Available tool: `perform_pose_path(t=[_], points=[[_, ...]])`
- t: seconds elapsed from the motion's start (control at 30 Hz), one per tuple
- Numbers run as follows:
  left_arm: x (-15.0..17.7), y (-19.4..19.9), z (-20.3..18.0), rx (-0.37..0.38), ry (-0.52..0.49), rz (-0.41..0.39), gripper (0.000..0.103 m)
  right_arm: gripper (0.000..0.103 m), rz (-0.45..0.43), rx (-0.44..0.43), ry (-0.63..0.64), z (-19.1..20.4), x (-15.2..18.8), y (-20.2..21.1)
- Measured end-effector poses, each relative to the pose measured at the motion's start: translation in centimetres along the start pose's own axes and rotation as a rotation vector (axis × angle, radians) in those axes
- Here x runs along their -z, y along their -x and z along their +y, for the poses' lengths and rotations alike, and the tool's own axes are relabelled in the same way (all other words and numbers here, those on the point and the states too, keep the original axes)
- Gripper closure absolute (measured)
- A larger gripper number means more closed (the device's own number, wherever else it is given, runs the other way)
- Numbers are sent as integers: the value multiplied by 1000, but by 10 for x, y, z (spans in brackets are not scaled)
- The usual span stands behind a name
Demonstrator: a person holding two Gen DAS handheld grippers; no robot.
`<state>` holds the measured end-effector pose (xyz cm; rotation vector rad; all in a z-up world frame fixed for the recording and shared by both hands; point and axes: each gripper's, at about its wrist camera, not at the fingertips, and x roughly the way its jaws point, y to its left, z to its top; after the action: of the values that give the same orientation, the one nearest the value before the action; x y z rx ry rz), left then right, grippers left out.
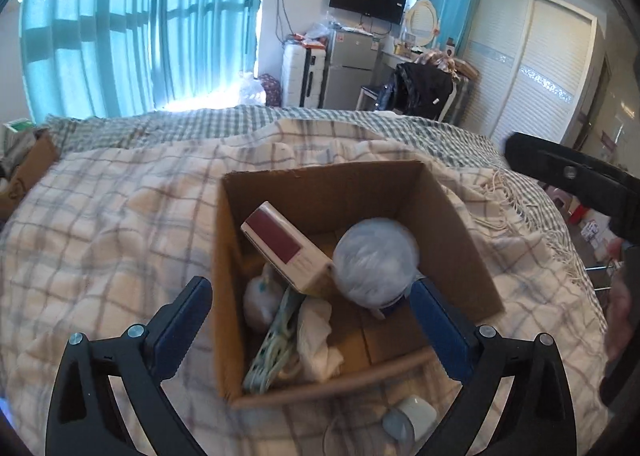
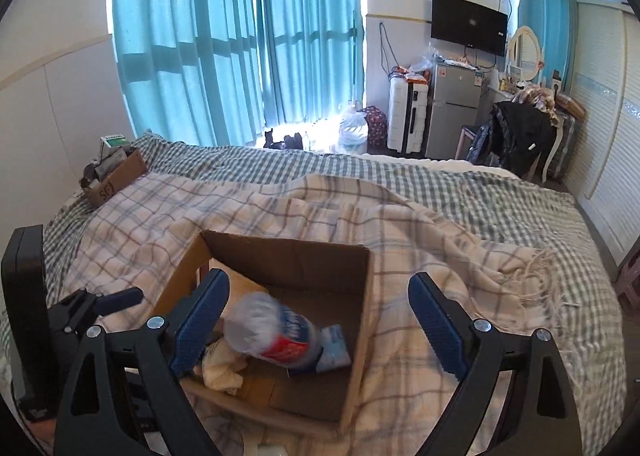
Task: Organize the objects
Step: 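Grasp the clear jar with the right tool and place both items in the box, then grasp the tape roll with the left tool while the right grasps the earbud case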
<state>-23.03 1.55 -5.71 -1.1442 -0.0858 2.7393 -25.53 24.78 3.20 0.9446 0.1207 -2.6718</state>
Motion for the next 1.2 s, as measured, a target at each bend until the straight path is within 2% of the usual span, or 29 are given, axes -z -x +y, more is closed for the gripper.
perform_pose_path(t=[0.23,0.4,0.5,0.63,0.77,0.87,0.93,1.1,1.13,1.2], points=[[12,64,-1,-39,10,-51,0,12,-39,59,20,-1,13,76],[34,72,0,-76,21,-40,0,12,-20,68,26,0,40,92],[56,57,2,-83,38,1,0,12,19,82,29,2,64,78],[90,27,-3,-55,58,70,0,12,76,98,11,-1,99,45],[119,-4,-12,-50,28,154,0,12,150,127,0,-8,131,10],[133,-12,-24,-8,-9,186,0,12,206,111,-36,-19,150,-8],[139,-15,-31,37,-20,205,0,12,224,104,-66,-26,156,-13],[142,-32,-50,44,-71,254,0,12,213,91,-62,-25,156,-12],[142,-38,-52,65,-73,264,2,12,218,92,-57,-25,157,-13],[142,-46,-52,96,-61,283,21,12,226,89,-50,-23,158,-14]])
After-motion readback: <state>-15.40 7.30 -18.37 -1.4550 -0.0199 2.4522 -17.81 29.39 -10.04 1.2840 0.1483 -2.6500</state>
